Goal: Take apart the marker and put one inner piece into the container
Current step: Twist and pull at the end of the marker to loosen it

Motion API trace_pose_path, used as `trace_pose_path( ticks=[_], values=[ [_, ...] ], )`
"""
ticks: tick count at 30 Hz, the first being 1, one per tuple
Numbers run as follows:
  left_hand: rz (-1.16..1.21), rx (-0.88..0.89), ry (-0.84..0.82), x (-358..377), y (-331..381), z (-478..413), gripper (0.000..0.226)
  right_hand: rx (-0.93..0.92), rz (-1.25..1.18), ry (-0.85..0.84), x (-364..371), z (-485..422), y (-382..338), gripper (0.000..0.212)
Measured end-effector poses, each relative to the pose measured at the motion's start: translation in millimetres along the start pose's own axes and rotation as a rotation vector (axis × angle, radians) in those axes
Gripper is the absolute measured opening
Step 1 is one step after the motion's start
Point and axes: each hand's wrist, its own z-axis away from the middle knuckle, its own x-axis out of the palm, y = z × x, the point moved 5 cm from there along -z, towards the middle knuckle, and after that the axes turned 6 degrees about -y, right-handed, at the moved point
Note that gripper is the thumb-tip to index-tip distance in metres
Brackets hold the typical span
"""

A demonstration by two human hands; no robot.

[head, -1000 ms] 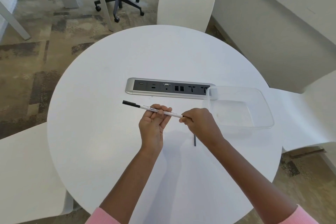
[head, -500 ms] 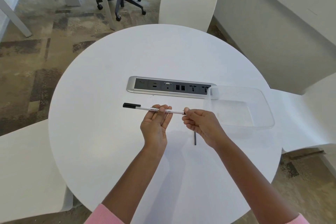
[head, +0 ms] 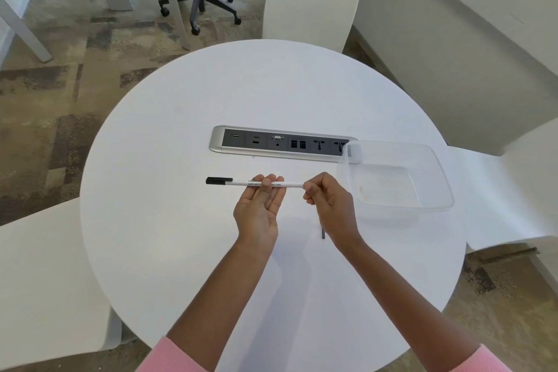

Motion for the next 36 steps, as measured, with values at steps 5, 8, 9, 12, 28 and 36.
trace_pose_path(
  ticks=[5,8,9,12,28,36],
  values=[
    [0.012,-0.030,-0.002,2.0,1.4,1.5,0.014,-0.172,0.154,-0.001,-3.9,0.8,-8.5,0.020],
    [-0.005,-0.015,-0.022,4.0,4.5,2.7,0.014,-0.090,0.067,-0.081,-5.5,-0.7,-5.0,0.019],
    [-0.013,-0.011,-0.024,4.5,5.3,2.8,0.014,-0.023,-0.015,-0.121,-5.6,-1.0,-3.5,0.018],
    [-0.039,-0.002,-0.030,6.1,5.4,3.5,0.014,0.228,-0.303,-0.191,-5.4,0.7,1.4,0.013],
    [0.042,-0.126,0.012,9.7,-2.6,5.5,0.011,-0.211,0.102,0.023,-15.7,3.3,-11.4,0.009],
    [0.013,-0.108,0.026,3.5,-0.3,2.4,0.011,-0.073,-0.009,-0.132,-17.3,0.2,-5.0,0.016]
  ],
)
